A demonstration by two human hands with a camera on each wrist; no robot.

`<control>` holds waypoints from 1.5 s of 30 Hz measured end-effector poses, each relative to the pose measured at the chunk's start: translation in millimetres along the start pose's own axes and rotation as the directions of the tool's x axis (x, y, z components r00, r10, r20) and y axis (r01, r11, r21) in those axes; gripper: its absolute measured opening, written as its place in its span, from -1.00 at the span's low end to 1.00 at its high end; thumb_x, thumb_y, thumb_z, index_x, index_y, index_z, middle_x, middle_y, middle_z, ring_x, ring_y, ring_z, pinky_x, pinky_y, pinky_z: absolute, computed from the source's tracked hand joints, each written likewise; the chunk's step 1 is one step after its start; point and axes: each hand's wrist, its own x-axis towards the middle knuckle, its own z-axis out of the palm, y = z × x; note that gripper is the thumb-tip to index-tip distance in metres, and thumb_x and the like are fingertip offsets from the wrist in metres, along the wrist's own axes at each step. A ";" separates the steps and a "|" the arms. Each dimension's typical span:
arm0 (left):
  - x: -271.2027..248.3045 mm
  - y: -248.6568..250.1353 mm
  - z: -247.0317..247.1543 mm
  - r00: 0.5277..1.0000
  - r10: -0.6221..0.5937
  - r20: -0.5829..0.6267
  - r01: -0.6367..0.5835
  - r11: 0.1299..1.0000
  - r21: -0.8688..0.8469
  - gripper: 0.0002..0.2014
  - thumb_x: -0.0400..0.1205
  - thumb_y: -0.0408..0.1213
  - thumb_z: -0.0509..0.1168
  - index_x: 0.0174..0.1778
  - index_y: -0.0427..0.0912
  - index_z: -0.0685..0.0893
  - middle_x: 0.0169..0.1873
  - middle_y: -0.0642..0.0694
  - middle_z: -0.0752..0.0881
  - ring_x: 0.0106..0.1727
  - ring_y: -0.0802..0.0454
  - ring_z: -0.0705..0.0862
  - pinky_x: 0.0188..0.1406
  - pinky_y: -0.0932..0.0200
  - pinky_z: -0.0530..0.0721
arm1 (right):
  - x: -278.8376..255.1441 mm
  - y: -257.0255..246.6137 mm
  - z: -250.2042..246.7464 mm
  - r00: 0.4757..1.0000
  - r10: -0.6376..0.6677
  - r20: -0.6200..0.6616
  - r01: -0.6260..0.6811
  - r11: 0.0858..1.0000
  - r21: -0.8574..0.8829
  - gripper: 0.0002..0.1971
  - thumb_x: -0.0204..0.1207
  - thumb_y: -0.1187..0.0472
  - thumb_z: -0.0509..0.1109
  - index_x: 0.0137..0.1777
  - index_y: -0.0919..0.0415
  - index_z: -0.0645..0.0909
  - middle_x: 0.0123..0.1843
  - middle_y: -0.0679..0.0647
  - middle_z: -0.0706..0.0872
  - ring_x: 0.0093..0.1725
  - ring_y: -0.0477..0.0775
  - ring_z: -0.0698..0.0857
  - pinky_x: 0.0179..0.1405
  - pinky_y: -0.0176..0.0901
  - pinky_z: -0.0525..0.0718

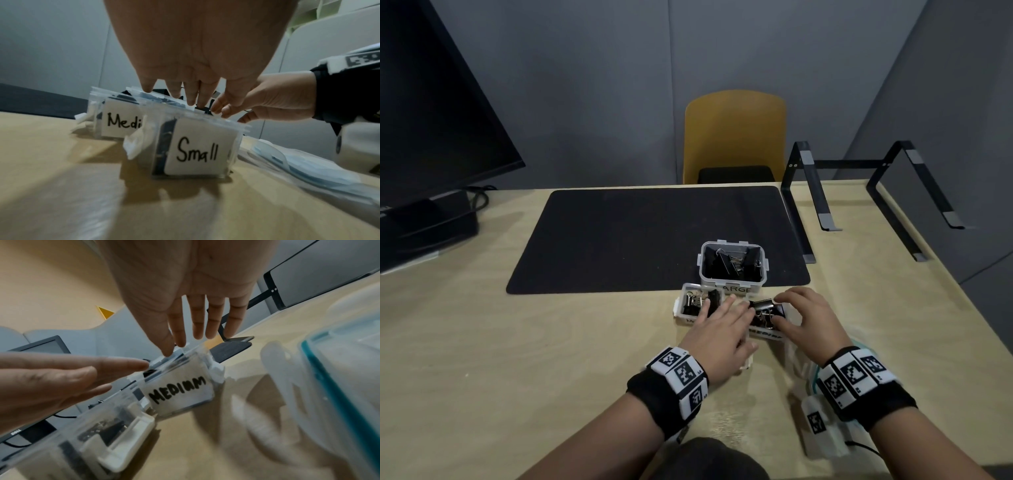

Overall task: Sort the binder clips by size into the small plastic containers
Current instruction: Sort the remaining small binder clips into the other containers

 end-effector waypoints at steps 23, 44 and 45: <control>-55.3 -43.4 14.4 0.961 -0.209 -0.180 0.172 0.964 -0.201 -0.47 0.70 0.09 0.06 0.61 0.14 0.19 0.66 0.16 -0.01 0.65 0.24 -0.18 0.66 0.02 -0.26 | 12.0 -24.8 8.9 0.980 -0.028 0.198 0.064 0.982 -0.178 -0.84 0.52 0.03 0.36 0.00 -0.10 0.76 -0.15 -0.13 0.46 0.12 0.02 0.51 0.14 -0.09 0.45; -37.8 -71.8 -5.4 0.886 -0.385 -0.257 0.254 0.869 -0.425 -0.48 0.67 -0.24 0.22 0.57 -0.01 0.31 0.59 0.06 0.25 0.60 0.12 0.20 0.61 0.16 0.16 | 5.6 -33.9 0.0 0.999 -0.032 -0.021 0.033 0.999 0.028 -0.76 0.50 0.34 0.32 0.12 0.13 0.66 0.16 0.04 0.60 0.22 0.08 0.51 0.30 -0.14 0.40; -34.0 -75.7 -8.2 0.897 -0.380 -0.228 0.257 0.866 -0.429 -0.43 0.64 -0.27 0.24 0.59 -0.01 0.28 0.60 0.05 0.23 0.61 0.12 0.20 0.62 0.15 0.17 | 5.5 -32.9 -0.3 1.000 -0.024 -0.011 0.025 0.999 0.021 -0.75 0.50 0.35 0.31 0.13 0.14 0.66 0.18 0.05 0.60 0.23 0.08 0.50 0.30 -0.16 0.38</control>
